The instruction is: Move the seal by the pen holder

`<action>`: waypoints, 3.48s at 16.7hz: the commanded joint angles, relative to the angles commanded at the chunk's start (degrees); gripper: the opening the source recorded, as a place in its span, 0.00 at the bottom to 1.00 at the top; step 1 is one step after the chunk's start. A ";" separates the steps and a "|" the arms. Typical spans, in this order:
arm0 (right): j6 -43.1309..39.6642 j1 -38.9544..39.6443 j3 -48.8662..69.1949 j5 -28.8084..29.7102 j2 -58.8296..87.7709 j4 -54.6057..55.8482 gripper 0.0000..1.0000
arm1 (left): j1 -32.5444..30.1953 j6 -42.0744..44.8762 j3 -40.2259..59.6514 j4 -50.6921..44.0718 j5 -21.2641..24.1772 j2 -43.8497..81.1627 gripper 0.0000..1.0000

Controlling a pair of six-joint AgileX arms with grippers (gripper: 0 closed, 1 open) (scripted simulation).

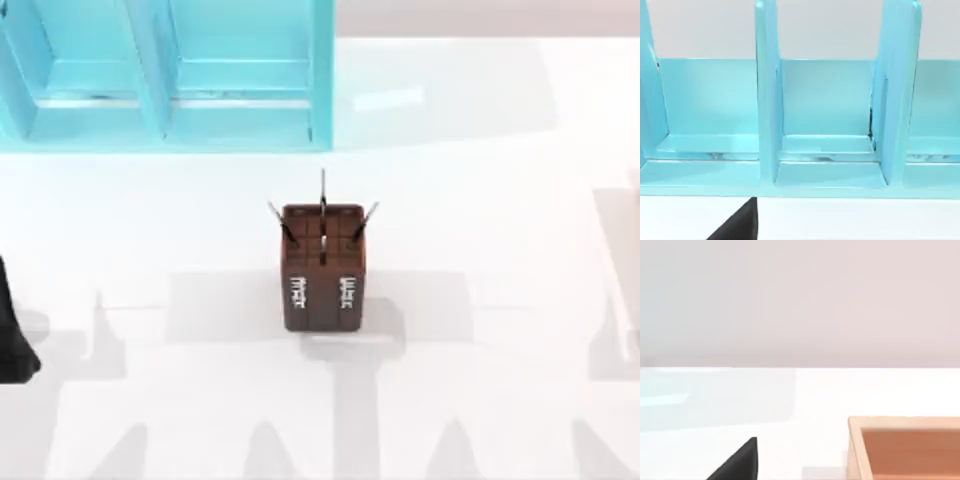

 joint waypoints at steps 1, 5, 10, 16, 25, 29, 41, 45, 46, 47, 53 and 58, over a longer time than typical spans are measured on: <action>0.00 0.00 0.00 0.00 0.00 0.00 1.00 | 0.00 0.00 0.00 0.00 0.00 0.00 1.00; 0.00 0.00 0.00 0.00 0.00 0.00 1.00 | 0.64 0.62 3.62 -3.35 -0.11 3.64 1.00; 0.00 0.00 0.00 0.00 0.00 0.00 1.00 | 2.88 3.20 20.86 -17.72 -0.13 21.87 1.00; 0.00 0.00 0.00 0.00 0.00 0.00 1.00 | 6.37 7.14 48.65 -42.17 0.10 58.54 1.00; 0.00 0.00 0.00 0.00 0.00 0.00 1.00 | 10.70 11.97 81.53 -70.18 0.07 97.42 1.00; 0.00 0.00 0.00 0.00 0.00 0.00 1.00 | 11.37 12.72 86.89 -74.14 0.04 102.78 1.00; 0.00 0.00 0.00 0.00 0.00 0.00 1.00 | 11.41 12.82 75.55 -59.25 0.05 105.93 1.00; 0.00 0.00 0.00 0.00 0.00 0.00 1.00 | 11.55 12.98 70.05 -52.38 0.06 107.67 1.00; 0.00 0.00 0.00 0.00 0.00 0.00 1.00 | 11.56 12.99 69.85 -52.16 0.06 107.73 1.00; 0.00 0.00 0.00 0.00 0.00 0.00 1.00 | 11.56 12.99 69.85 -52.16 0.06 107.73 1.00; 0.00 0.00 0.00 0.00 0.00 0.00 1.00 | 11.56 12.99 69.85 -52.16 0.06 107.73 0.70; 0.00 0.00 0.00 0.00 0.00 0.00 1.00 | 11.56 12.99 69.85 -52.16 0.06 107.73 0.32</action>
